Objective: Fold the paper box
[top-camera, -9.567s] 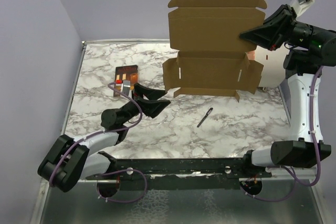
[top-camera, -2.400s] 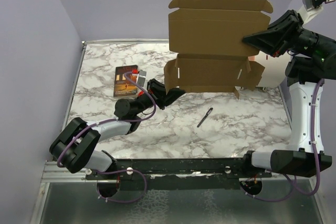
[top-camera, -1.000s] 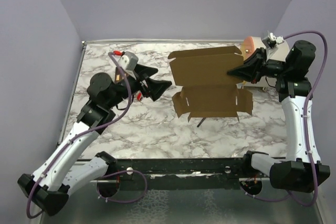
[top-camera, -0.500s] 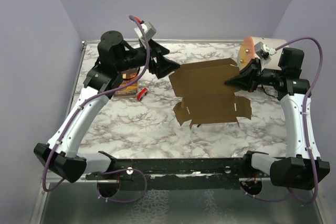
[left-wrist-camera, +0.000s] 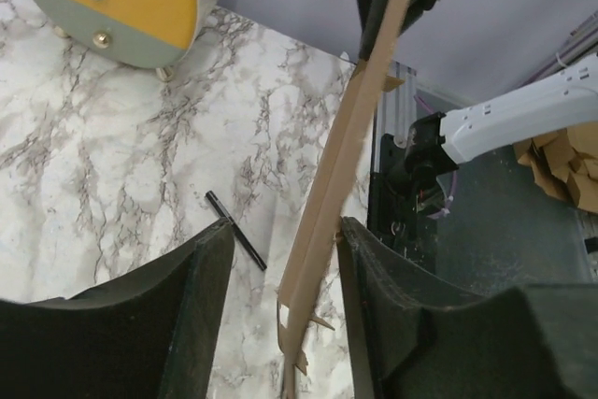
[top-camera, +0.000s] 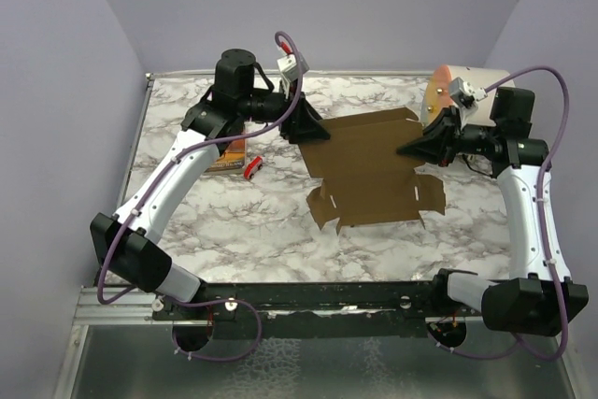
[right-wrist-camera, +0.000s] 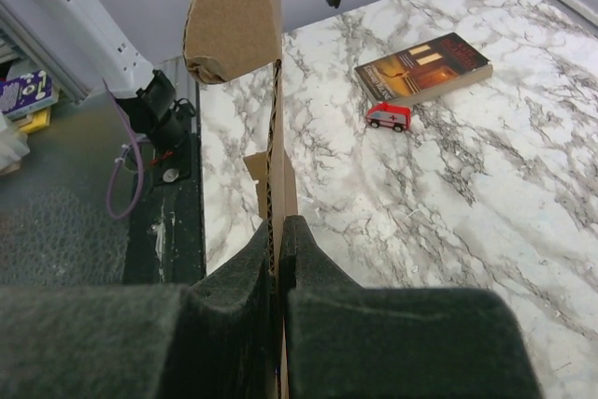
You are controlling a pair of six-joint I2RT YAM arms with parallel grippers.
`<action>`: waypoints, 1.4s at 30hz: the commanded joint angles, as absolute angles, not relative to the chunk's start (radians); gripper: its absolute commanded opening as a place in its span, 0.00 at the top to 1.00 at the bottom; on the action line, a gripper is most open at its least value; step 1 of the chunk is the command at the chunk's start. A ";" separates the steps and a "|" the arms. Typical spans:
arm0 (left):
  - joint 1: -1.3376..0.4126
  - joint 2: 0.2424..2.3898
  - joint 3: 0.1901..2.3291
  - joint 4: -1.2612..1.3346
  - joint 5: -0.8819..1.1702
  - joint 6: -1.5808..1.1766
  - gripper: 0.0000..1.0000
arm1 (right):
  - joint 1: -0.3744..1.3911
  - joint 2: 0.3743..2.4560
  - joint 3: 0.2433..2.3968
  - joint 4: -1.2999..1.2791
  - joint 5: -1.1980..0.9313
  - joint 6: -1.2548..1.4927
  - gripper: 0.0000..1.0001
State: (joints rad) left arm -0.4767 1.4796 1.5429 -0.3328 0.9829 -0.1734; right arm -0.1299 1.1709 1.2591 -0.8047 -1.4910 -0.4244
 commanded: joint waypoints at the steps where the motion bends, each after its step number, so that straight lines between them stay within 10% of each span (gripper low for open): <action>1: -0.512 1.473 1.552 -0.330 1.041 -0.133 0.54 | -0.120 1.184 1.271 -0.821 -1.528 -0.439 0.99; 19: -0.536 1.453 1.500 -0.295 1.076 -0.091 1.00 | -0.115 1.195 1.273 -0.823 -1.547 -0.431 0.99; 27: -0.526 1.411 1.461 -0.221 1.099 -0.110 1.00 | -0.115 1.195 1.263 -0.805 -1.535 -0.412 0.99; 33: -0.506 1.386 1.434 -0.180 1.099 -0.144 0.66 | -0.115 1.196 1.264 -0.806 -1.546 -0.411 0.99; 42: -0.490 1.402 1.441 -0.174 1.122 -0.165 0.73 | -0.115 1.202 1.268 -0.808 -1.551 -0.411 0.99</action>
